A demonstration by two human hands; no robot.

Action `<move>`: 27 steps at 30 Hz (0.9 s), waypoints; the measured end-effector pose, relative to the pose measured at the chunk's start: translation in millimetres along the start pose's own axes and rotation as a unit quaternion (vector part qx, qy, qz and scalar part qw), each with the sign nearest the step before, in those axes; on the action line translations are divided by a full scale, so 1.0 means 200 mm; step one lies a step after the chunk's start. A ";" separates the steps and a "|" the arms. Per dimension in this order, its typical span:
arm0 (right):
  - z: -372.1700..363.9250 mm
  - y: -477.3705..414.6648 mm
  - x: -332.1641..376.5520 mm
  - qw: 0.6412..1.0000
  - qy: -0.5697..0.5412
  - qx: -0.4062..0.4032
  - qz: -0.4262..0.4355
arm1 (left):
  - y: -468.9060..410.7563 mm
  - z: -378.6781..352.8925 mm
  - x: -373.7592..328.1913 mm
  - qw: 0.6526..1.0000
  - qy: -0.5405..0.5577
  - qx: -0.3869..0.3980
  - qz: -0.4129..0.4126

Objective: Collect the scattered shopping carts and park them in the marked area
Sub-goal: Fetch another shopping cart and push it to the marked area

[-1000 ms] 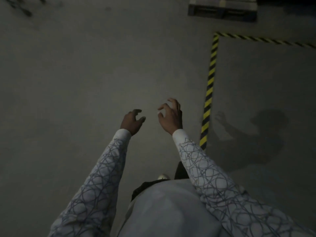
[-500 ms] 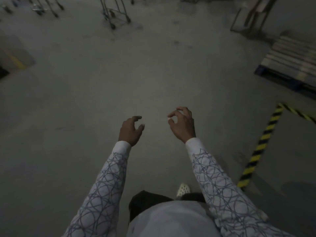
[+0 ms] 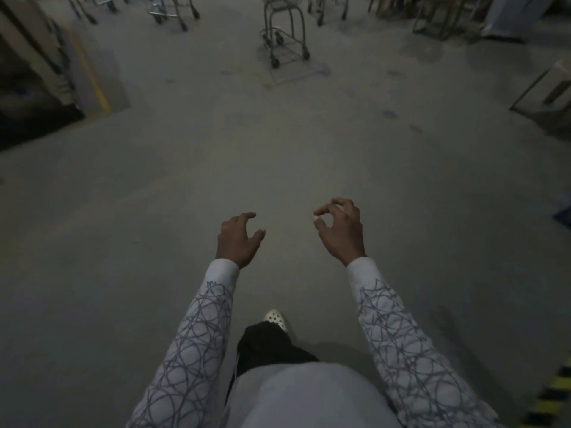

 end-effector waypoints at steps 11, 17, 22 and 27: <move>-0.33 -1.11 0.15 0.999 0.021 -0.039 -0.028 | -1.29 -0.11 -0.27 0.998 0.056 0.001 -0.035; -0.71 -1.78 0.10 0.999 -0.002 -0.013 -0.041 | -1.92 -0.35 -0.33 0.998 0.045 0.016 -0.042; -1.04 -2.50 0.13 0.999 -0.012 0.030 -0.003 | -2.61 -0.46 -0.37 0.999 0.029 -0.015 -0.011; -1.17 -3.25 0.29 0.999 -0.027 0.029 0.035 | -3.21 -0.48 -0.55 0.996 0.048 -0.071 0.000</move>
Point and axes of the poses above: each hand's wrist, its own y-axis away from the middle knuckle, its own z-axis out of the back of the hand, x = y × z, the point moved 10 cm from there along -y, towards the middle knuckle, and after that the axes turned 13 degrees about -x, right-handed, at the moved point
